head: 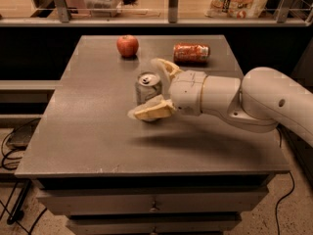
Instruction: Place 7up can upright
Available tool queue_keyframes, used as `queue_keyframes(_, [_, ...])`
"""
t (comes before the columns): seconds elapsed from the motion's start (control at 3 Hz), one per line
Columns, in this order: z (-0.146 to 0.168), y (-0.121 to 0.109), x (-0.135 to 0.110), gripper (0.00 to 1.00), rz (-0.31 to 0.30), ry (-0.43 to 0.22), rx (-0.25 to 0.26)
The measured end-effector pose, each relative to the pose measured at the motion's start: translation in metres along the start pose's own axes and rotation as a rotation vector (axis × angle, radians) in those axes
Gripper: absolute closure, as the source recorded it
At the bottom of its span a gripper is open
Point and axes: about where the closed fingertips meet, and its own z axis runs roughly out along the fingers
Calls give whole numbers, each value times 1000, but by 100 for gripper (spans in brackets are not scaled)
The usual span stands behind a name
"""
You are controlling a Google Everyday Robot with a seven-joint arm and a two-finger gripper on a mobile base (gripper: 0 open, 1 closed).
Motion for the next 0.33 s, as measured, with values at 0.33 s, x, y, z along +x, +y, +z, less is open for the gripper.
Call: queue_keyframes(0.33, [1,1,-1,0,8,1,0])
